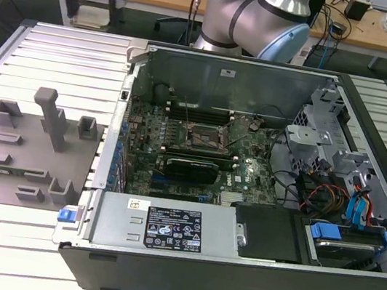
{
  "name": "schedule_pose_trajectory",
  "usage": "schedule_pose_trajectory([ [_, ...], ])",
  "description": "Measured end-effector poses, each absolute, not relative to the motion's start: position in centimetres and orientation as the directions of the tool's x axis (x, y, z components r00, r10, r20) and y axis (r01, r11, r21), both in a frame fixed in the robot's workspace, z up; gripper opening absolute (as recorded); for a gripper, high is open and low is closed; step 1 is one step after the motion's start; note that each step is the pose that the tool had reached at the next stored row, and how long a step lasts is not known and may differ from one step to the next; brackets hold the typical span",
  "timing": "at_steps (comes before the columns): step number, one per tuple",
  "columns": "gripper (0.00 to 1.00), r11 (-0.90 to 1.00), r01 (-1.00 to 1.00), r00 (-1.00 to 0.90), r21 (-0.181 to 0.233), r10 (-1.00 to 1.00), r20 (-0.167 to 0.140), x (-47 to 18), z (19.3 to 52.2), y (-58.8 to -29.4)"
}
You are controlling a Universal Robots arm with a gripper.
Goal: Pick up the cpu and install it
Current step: 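Pick up the cpu and move it towards the insertion slot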
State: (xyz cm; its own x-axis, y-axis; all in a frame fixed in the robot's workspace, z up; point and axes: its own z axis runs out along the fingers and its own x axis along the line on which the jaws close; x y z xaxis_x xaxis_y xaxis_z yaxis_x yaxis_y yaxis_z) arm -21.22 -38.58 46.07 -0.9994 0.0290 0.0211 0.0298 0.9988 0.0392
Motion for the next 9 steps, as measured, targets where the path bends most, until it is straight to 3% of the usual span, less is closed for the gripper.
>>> schedule_pose_trajectory([
  [9,0.55,0.999,0.030,-0.999,0.039,0.029,0.030,-15.0,44.8,-38.6],
])
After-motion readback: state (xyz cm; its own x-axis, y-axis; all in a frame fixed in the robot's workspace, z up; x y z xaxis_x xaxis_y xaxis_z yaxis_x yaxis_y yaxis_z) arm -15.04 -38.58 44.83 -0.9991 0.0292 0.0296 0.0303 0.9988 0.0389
